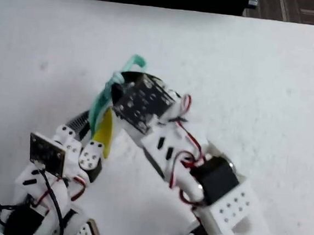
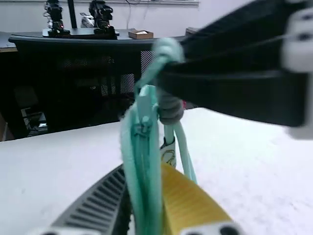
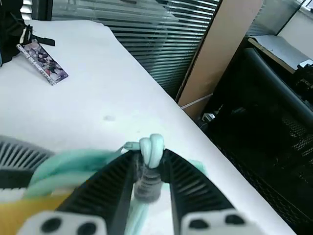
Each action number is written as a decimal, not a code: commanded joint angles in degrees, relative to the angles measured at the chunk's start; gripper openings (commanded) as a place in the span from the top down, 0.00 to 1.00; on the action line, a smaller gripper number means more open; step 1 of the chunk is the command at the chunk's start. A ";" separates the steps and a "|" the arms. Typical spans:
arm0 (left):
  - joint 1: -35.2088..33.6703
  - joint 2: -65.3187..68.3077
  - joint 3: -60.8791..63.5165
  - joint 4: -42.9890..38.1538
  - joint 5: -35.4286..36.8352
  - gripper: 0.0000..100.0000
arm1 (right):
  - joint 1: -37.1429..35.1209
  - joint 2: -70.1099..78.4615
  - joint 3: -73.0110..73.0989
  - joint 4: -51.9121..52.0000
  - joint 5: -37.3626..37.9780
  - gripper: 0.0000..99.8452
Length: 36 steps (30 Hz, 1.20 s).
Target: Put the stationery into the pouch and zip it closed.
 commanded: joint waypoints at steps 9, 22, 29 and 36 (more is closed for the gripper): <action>4.79 0.31 -1.93 3.34 -6.51 0.98 | 11.03 4.26 -2.81 -1.45 0.53 0.98; 0.22 0.31 -1.49 3.34 -6.15 0.98 | 10.59 -4.62 -3.08 6.73 0.62 0.98; 0.31 0.31 0.00 2.99 -6.33 0.98 | 7.16 -10.86 -2.73 12.70 10.64 0.80; 0.31 0.31 0.26 2.99 -6.42 0.98 | -0.66 -10.77 -2.64 21.85 5.36 0.78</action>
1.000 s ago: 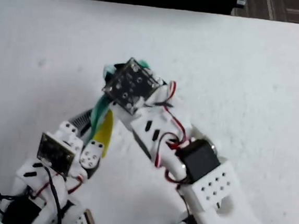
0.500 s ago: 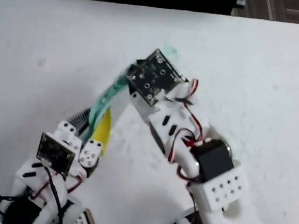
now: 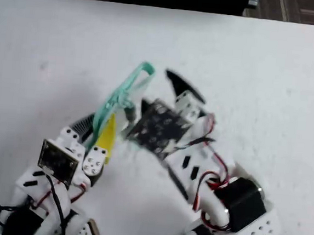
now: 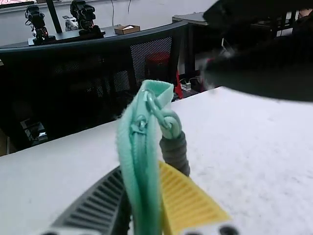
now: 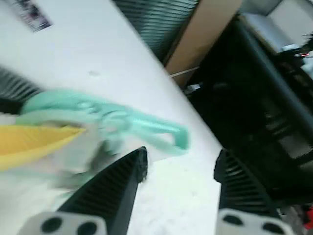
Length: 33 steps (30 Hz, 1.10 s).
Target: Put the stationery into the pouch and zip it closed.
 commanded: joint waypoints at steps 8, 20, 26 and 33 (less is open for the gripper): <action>-0.66 0.31 0.97 1.05 -0.26 0.98 | -7.16 3.21 4.66 -1.27 -14.77 0.78; -0.66 0.31 0.97 1.05 -0.26 0.98 | -7.08 13.58 5.80 -15.43 -14.42 0.91; -0.66 0.31 0.70 0.62 -0.35 0.97 | -6.99 12.00 5.63 -17.71 -14.33 0.98; -1.19 0.31 0.62 0.97 2.99 0.82 | -6.99 1.27 5.98 -17.63 -12.04 0.98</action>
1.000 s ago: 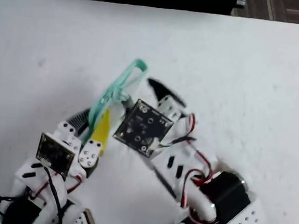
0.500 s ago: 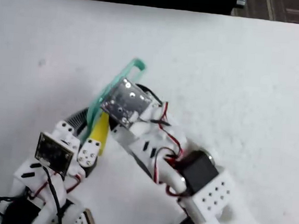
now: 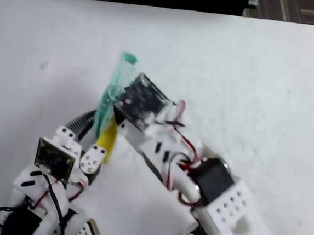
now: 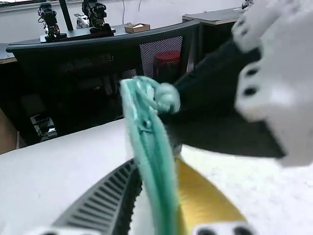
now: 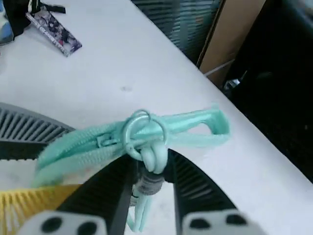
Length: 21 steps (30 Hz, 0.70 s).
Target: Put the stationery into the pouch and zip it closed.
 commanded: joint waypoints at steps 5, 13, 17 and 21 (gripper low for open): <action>-0.04 0.40 -0.44 1.76 4.13 0.82 | -0.48 -7.43 -1.05 -1.36 9.23 0.98; 0.13 0.40 -3.52 4.75 4.04 0.97 | 3.56 -7.52 -1.41 -1.71 9.23 0.98; 0.48 0.40 -3.52 4.84 4.04 0.98 | 6.02 -5.14 -1.58 -4.26 9.58 0.98; 0.31 0.40 -3.43 4.84 4.04 0.98 | 8.40 -0.04 -1.67 -4.53 9.67 0.98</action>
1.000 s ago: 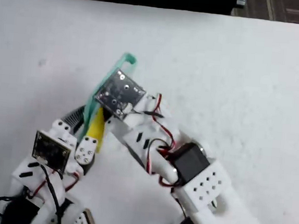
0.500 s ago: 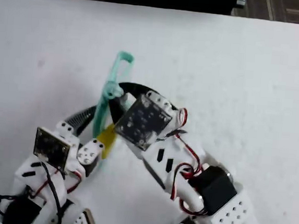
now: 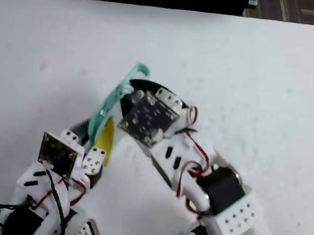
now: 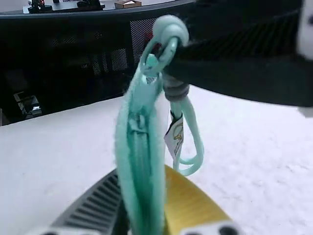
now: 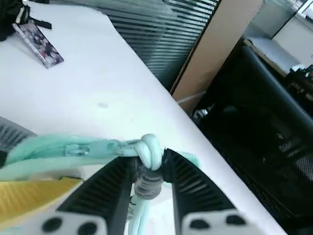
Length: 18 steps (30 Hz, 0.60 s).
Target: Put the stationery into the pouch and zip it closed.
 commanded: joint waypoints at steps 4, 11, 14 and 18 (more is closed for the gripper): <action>-0.04 0.22 -1.14 0.00 -1.58 0.98 | 8.48 2.59 -3.52 -3.56 0.97 0.98; 0.04 0.22 -0.97 -0.09 -3.34 0.98 | 10.51 4.79 -5.80 -4.70 0.97 0.98; 0.04 0.22 -0.97 0.09 -3.34 0.98 | 10.95 7.52 -5.80 -7.34 0.97 0.98; 0.04 0.22 -0.97 0.26 -3.34 0.98 | 14.46 10.77 -5.89 -10.68 0.79 0.98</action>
